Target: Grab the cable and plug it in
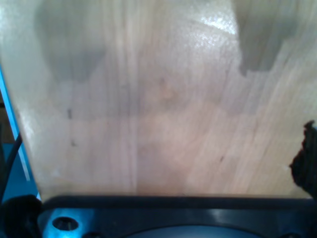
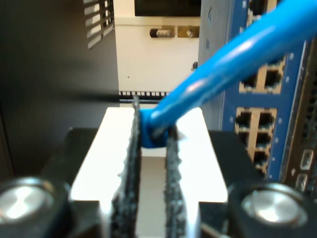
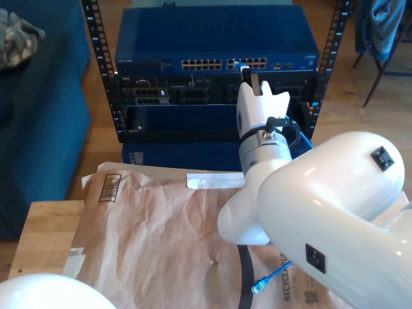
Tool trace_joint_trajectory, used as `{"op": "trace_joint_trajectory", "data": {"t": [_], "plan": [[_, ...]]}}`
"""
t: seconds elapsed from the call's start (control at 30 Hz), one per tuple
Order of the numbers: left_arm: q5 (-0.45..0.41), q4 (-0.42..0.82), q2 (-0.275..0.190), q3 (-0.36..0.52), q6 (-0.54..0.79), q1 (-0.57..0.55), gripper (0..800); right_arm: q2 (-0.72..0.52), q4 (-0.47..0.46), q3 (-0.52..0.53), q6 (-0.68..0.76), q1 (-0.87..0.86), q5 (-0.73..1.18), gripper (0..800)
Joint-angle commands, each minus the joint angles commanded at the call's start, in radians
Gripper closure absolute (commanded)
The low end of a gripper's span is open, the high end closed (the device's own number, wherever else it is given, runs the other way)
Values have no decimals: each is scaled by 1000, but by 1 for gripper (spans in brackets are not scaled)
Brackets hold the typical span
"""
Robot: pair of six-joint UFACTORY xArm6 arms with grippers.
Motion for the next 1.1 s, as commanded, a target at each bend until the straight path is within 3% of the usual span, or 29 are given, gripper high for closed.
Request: {"op": "trace_joint_trajectory", "data": {"t": [0.2,0.37,0.53,0.63,1.1], "plan": [[0,0,0,0,0,0,0,55,137,-57,-8,3,-3,799],[0,0,0,0,0,0,0,150,195,-166,-9,5,-31,799],[0,0,0,0,0,0,0,222,199,-247,-9,2,-41,799],[0,0,0,0,0,0,0,267,252,-311,-9,2,-44,799],[0,0,0,0,0,0,0,304,273,-376,-40,-15,-43,799]]}}
